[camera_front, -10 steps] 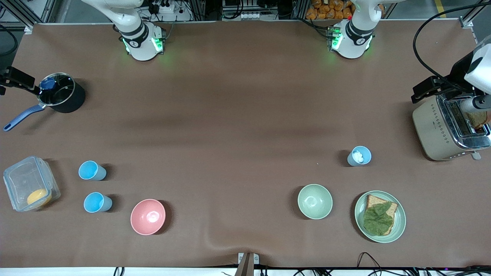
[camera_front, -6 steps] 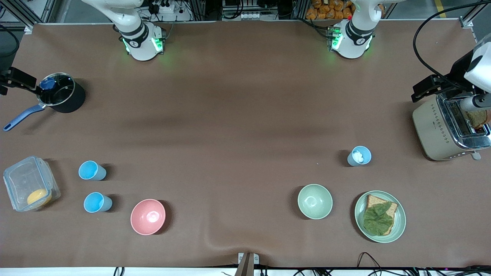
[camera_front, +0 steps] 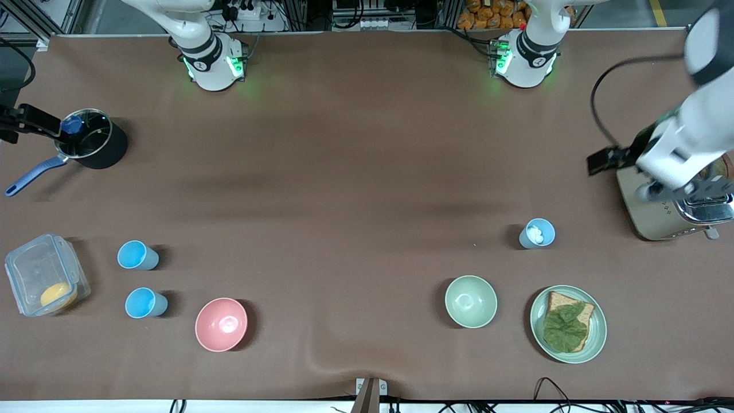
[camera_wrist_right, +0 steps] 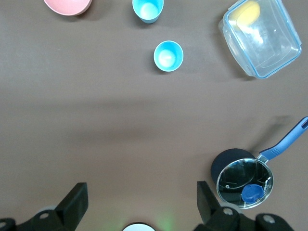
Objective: Stack blue cups with both arms
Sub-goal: 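Grasp the tissue-filled blue cup with the left gripper while the right gripper reaches a cup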
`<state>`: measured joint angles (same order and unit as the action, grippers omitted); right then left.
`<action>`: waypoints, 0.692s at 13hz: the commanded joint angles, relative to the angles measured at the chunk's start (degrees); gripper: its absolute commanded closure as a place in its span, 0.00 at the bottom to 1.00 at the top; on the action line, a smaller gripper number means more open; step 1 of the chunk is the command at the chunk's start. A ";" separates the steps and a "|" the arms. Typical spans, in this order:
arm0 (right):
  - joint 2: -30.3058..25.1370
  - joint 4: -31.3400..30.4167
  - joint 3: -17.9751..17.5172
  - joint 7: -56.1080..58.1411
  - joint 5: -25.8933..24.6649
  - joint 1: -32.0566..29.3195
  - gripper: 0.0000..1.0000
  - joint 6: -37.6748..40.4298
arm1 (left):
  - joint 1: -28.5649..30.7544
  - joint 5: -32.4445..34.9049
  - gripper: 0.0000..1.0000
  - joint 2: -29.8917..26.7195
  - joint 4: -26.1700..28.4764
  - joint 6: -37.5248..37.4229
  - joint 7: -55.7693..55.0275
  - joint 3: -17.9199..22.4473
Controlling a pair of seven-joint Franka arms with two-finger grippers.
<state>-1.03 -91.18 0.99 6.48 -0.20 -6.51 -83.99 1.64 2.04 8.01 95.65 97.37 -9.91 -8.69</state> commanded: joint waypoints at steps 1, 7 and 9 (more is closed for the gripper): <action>0.40 -1.89 -0.37 0.73 -0.86 -0.96 0.00 -1.69 | 0.73 1.47 0.00 -1.07 12.33 14.28 -0.37 -0.19; 14.18 -2.24 -0.29 0.73 -2.00 -3.24 0.00 -8.27 | 1.96 1.56 0.00 10.52 16.50 31.99 -0.81 -0.10; 21.64 -1.63 -0.37 0.64 -1.83 -5.08 0.00 -13.54 | 3.62 1.56 0.00 12.72 16.50 33.75 -0.64 -0.19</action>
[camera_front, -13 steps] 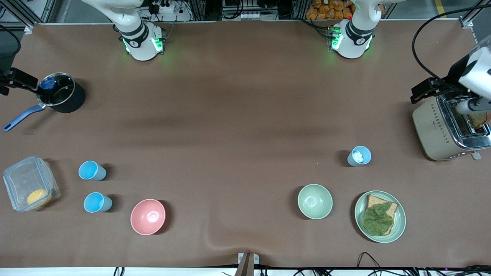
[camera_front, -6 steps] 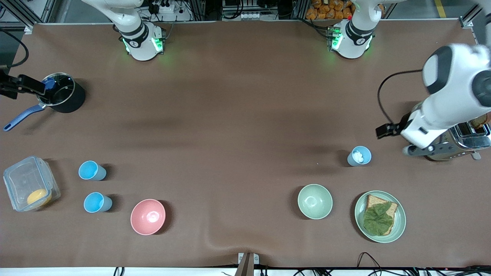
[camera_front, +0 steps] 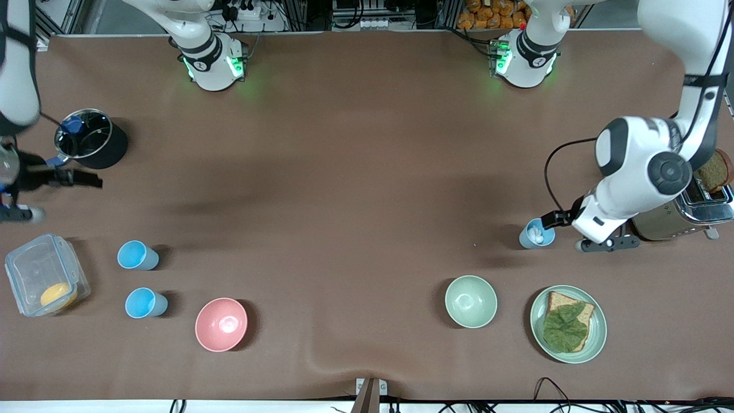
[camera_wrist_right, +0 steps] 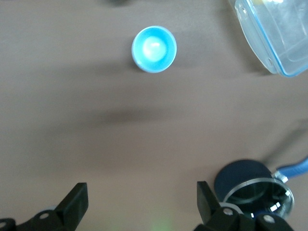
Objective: Stack blue cups with both arms
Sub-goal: 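Grasp the tissue-filled blue cup with the left gripper while the right gripper reaches a cup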
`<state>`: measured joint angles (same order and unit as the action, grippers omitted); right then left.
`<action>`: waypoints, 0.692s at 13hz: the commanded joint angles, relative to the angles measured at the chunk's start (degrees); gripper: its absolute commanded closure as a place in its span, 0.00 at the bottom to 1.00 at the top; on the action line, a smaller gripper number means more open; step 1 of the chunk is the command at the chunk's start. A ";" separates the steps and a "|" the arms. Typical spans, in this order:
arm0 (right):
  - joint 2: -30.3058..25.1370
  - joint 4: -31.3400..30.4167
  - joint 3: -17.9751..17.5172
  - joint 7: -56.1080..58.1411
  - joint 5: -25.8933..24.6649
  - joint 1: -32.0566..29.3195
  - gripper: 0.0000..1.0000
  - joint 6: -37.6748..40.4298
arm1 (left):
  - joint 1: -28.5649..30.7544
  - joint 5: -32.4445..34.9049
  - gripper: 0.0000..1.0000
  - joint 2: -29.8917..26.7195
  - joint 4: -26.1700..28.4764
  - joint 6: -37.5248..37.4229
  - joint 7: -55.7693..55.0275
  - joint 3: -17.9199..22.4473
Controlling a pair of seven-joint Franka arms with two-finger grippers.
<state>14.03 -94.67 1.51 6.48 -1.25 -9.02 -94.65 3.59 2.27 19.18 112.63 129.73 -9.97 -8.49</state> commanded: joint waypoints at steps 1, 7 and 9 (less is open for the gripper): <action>10.89 3.07 -0.89 0.64 -0.08 -3.19 0.00 -5.09 | 1.60 1.33 0.03 2.70 -0.48 2.54 -0.57 -0.39; 20.85 7.22 -0.98 0.73 0.19 -5.31 0.00 -14.39 | 1.77 1.33 0.43 6.14 0.48 5.45 -0.49 -0.39; 23.22 7.48 -1.07 0.64 0.02 -5.13 0.00 -19.42 | 1.68 1.42 0.93 6.57 0.48 5.45 -0.57 -0.48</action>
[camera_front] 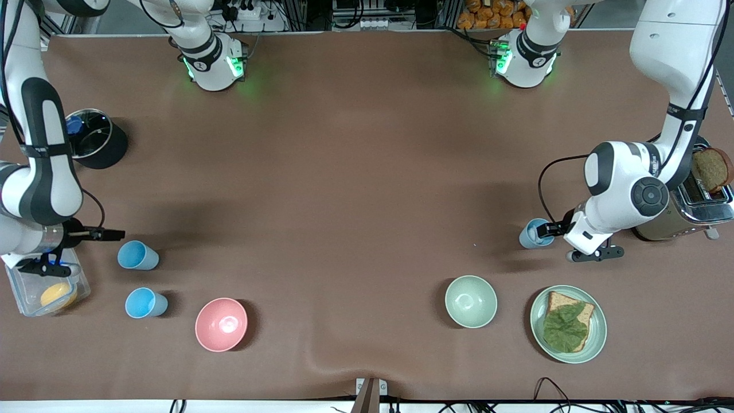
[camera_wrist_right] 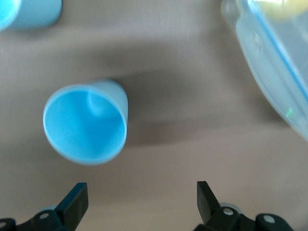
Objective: Stack blue cups with both arms
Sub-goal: 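Grasp the tissue-filled blue cup with the left gripper while the right gripper reaches a cup, then carry the blue cup toward mid-table with the left gripper while the right gripper grasps another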
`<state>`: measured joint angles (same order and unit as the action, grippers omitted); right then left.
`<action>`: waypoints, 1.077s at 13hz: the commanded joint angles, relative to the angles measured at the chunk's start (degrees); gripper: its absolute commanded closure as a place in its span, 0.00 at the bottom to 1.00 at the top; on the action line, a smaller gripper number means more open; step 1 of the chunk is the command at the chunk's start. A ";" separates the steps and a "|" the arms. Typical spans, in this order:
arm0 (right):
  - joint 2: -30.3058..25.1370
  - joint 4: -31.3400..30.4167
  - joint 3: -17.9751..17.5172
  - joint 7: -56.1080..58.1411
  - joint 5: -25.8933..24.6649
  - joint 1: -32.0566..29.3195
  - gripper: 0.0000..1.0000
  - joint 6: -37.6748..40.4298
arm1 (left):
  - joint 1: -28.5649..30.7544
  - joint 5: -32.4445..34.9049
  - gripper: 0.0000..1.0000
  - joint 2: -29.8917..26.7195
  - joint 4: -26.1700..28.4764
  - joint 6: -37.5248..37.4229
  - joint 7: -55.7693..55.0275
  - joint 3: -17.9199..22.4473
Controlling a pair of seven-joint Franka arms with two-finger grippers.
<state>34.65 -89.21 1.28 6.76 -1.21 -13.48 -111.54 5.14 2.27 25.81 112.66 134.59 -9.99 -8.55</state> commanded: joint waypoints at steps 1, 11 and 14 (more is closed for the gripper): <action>3.40 2.63 -0.75 0.27 0.06 -0.41 0.00 -3.15 | 0.05 0.98 1.00 0.03 0.54 0.68 -0.65 -0.50; 8.24 2.90 -0.92 0.53 0.24 -0.23 0.91 -7.03 | -5.98 0.71 1.00 -1.11 -1.73 0.06 -37.77 -19.49; 7.72 2.90 -1.10 0.97 0.33 0.03 1.00 -6.50 | -15.13 1.33 1.00 2.92 -7.35 0.15 -55.18 -19.32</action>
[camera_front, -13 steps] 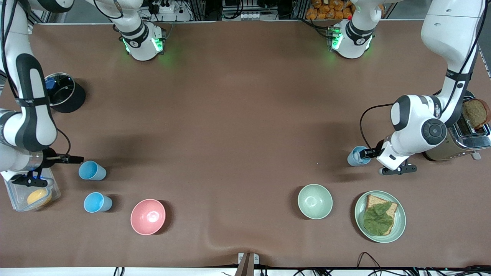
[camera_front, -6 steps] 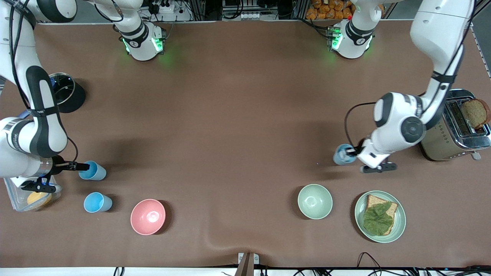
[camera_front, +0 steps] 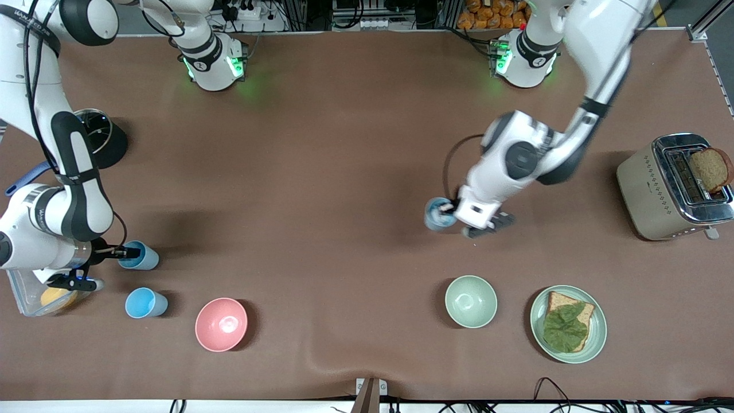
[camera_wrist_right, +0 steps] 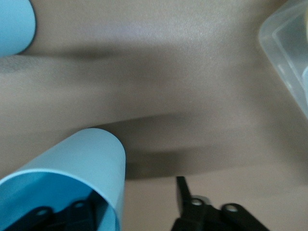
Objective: Stack blue cups with both arms
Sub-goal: 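Carry the blue cup toward mid-table with the left gripper while the right gripper grasps another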
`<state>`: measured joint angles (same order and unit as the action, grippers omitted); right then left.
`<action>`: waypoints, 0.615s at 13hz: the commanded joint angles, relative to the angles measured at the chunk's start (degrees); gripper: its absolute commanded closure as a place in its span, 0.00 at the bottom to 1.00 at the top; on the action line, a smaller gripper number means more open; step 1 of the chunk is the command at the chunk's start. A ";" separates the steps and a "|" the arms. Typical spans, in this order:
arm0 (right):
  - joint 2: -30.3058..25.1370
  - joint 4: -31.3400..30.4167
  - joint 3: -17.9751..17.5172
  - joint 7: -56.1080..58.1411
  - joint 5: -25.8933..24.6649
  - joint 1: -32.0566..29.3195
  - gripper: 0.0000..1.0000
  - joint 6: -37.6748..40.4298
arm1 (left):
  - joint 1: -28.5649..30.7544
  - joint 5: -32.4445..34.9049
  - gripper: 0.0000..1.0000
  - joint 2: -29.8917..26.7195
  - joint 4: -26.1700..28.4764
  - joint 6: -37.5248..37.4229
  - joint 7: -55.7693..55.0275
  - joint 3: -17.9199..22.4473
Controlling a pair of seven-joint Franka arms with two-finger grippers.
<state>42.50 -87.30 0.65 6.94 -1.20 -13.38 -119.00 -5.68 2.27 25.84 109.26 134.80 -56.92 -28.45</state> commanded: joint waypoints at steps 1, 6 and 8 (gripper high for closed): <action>-0.31 0.99 -0.48 0.97 0.32 0.02 1.00 0.96 | -6.25 1.33 1.00 4.47 -5.36 0.19 -11.78 0.59; -0.75 2.39 -0.57 0.97 0.32 0.90 1.00 4.11 | -15.74 3.87 1.00 11.23 -12.22 1.16 -25.50 2.25; -1.01 3.44 -0.65 1.58 0.32 0.99 1.00 7.28 | -20.57 7.37 1.00 14.13 -14.50 1.16 -30.86 5.41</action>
<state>42.26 -84.95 0.07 7.41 -1.15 -12.53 -114.84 -21.90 6.24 36.20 98.91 135.93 -82.85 -26.02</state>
